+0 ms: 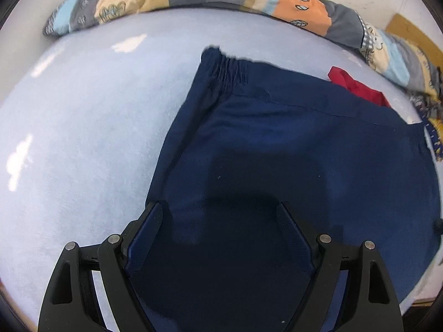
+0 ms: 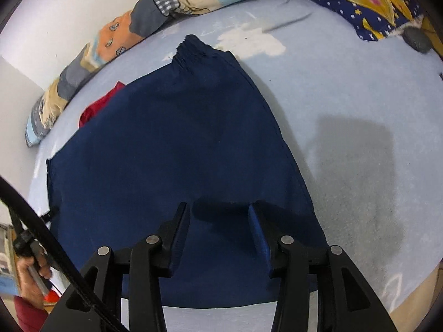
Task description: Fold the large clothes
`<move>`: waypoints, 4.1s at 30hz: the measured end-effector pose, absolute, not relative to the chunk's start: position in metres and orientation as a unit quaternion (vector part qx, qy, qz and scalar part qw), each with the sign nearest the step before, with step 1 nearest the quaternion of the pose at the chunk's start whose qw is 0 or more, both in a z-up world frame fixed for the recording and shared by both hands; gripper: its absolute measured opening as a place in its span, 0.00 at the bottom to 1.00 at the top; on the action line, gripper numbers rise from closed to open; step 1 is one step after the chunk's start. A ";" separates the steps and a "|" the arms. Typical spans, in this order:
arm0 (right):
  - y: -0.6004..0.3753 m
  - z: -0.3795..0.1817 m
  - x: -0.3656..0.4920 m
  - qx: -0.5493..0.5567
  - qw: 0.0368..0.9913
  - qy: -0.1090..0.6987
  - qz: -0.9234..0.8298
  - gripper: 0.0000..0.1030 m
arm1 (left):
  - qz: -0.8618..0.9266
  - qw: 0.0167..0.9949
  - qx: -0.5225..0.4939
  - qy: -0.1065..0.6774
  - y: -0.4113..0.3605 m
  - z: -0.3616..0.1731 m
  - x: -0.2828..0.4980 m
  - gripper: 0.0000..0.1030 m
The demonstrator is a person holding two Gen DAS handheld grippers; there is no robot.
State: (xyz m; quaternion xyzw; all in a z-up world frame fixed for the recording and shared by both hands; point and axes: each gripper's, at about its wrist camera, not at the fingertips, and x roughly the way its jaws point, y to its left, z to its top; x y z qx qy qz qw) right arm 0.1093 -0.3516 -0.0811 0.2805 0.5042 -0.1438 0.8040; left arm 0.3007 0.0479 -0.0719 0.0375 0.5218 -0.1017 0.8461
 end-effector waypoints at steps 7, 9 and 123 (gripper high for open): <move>-0.287 -0.047 0.103 0.204 0.856 0.468 -0.081 0.51 | -0.101 0.855 -0.051 0.506 0.064 -0.028 0.258 0.81; -0.261 -0.052 0.104 0.179 0.856 0.481 -0.057 0.51 | -0.095 0.853 -0.073 0.508 0.072 -0.029 0.243 0.81; -0.439 -0.044 0.074 0.389 0.822 0.410 -0.065 0.73 | -0.217 0.849 0.121 0.467 -0.089 -0.035 0.211 0.82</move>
